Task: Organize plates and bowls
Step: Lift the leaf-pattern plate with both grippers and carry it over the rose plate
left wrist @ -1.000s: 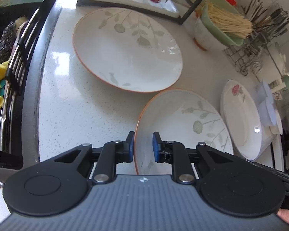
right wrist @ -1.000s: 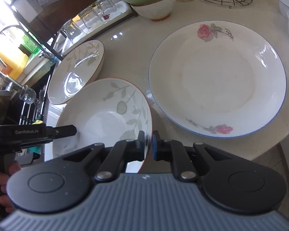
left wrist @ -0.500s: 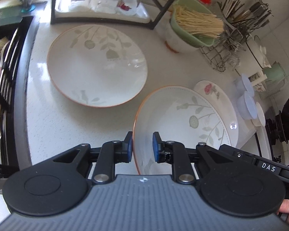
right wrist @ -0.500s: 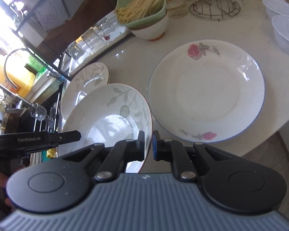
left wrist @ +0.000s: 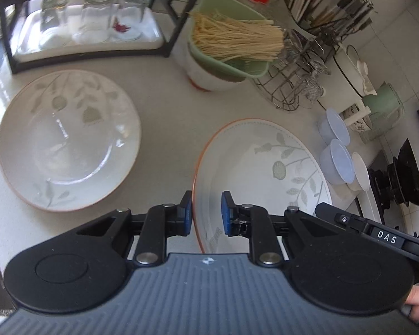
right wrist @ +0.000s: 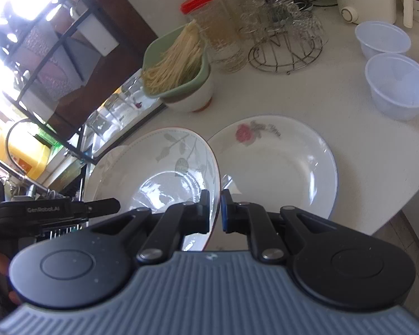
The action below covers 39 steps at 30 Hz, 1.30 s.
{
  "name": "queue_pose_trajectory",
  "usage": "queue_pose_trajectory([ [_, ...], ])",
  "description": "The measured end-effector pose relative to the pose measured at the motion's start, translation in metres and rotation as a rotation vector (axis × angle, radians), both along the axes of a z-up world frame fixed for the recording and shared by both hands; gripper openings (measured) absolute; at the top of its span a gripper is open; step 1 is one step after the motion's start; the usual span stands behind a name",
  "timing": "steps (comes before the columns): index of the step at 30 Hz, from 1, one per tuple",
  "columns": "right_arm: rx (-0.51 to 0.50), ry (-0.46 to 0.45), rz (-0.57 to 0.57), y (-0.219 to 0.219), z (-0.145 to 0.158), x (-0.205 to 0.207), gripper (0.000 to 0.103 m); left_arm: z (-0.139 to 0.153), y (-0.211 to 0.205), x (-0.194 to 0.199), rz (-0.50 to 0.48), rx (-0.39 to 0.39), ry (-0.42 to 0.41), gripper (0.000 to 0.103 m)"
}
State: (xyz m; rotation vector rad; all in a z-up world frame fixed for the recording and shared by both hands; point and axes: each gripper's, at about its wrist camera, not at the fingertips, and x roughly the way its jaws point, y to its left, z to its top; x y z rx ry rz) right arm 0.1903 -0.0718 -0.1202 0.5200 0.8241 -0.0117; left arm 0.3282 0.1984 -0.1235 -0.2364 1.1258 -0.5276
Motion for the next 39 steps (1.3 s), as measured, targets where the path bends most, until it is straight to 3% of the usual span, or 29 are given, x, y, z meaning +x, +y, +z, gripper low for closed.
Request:
queue_pose_trajectory([
  [12,0.011,-0.008,-0.02,-0.061,-0.027,0.007,0.011,-0.021,-0.077,0.015,-0.083,0.157,0.026,0.023],
  [18,0.048,-0.026,-0.039,-0.088,-0.04,0.011,0.011,-0.034,-0.099,0.016,-0.087,0.178,0.039,0.023],
  [24,0.025,-0.031,-0.007,-0.099,-0.043,0.02,0.011,-0.043,-0.105,0.012,-0.074,0.167,0.055,0.023],
  [39,-0.065,-0.004,0.072,-0.095,-0.057,0.029,0.011,-0.054,-0.117,0.009,-0.062,0.251,0.052,0.024],
])
